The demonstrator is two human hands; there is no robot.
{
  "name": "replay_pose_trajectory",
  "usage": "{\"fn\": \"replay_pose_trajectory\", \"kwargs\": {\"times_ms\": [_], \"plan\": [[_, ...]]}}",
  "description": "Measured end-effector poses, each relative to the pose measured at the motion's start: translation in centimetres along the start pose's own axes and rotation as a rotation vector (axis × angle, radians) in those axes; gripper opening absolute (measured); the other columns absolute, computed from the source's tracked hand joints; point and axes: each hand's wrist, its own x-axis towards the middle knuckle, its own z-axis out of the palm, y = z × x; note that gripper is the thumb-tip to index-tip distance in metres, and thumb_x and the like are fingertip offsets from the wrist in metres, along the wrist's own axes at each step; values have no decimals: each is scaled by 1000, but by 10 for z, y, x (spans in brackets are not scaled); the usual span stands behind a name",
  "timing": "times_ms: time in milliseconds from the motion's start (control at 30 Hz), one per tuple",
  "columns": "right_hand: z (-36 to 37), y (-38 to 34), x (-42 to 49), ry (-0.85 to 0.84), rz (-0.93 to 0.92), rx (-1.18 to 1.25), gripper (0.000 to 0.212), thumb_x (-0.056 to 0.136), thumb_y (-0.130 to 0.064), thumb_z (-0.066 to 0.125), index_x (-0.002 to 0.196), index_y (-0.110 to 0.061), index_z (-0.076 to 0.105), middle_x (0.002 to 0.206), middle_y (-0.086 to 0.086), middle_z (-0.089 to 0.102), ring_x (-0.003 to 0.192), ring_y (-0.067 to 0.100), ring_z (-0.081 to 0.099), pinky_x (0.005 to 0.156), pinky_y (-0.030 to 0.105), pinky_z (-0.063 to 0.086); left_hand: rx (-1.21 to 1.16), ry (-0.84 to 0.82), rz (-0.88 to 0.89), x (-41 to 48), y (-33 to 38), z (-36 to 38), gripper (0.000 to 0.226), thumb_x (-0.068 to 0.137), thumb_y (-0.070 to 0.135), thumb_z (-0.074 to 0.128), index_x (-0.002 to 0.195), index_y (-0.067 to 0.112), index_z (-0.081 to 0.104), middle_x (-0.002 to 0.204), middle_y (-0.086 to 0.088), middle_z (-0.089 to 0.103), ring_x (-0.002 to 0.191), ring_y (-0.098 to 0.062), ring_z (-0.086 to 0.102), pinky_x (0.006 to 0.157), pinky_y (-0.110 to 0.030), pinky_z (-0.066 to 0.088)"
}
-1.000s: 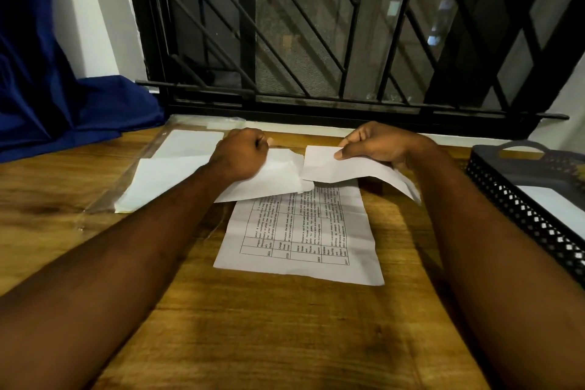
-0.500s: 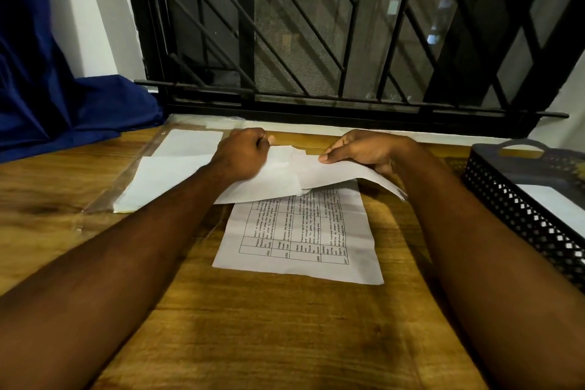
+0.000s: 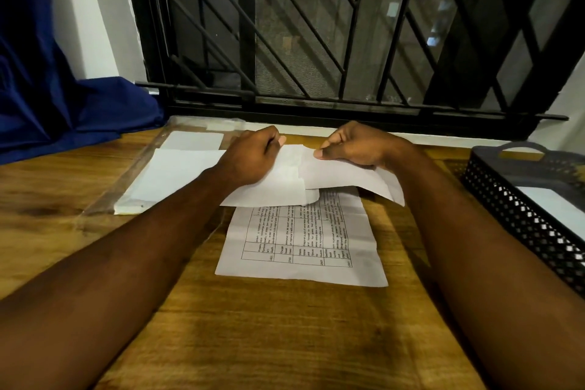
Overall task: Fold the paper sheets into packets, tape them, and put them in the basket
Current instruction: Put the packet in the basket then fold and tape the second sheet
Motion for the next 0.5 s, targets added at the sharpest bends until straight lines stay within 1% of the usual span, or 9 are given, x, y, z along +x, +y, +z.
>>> {"fn": "replay_pose_trajectory", "kwargs": {"times_ms": [67,133,200,267,333,400,500], "plan": [[4,-5,1,28,-58,-46,18,93,-37,79,103,-22,83,93,-9,81,95,11,75,89,34,60,44,14,17,-1,3,1,22,109,36,42,103,23,58,74,4,56,73,-17,54,70,-35,41],[10,-9,1,63,-109,-63,18,91,-37,81,101,-21,81,91,-7,80,88,8,72,80,30,57,65,25,18,-1,3,2,21,110,35,42,105,22,57,77,2,57,75,-18,55,69,-34,40],[13,-8,2,94,-139,-59,24,89,-41,83,103,-23,77,94,-2,77,87,10,69,76,29,55,73,30,24,-2,3,2,21,110,36,41,106,22,57,79,2,57,75,-19,56,69,-34,39],[8,-3,5,117,-115,-64,30,88,-50,81,106,-28,73,104,-2,73,95,12,66,82,33,53,88,35,29,-2,4,1,24,110,36,39,108,21,57,79,1,58,77,-21,57,71,-35,41],[-4,6,7,102,-50,-91,31,87,-53,80,108,-31,73,113,-6,70,103,13,63,89,35,52,103,47,30,-3,5,-2,26,110,37,37,109,20,57,82,0,59,78,-21,57,74,-36,41],[-16,16,6,46,3,-136,27,88,-47,82,109,-31,75,114,-7,72,105,14,65,91,36,54,123,65,29,-3,4,-5,26,111,37,36,109,20,56,84,0,60,79,-21,56,78,-37,40],[-26,27,1,16,-3,-132,20,92,-29,81,110,-22,77,110,-1,77,102,15,70,81,26,54,145,63,19,-2,4,-6,19,111,37,36,103,26,49,86,2,57,79,-19,52,83,-39,38]]}}
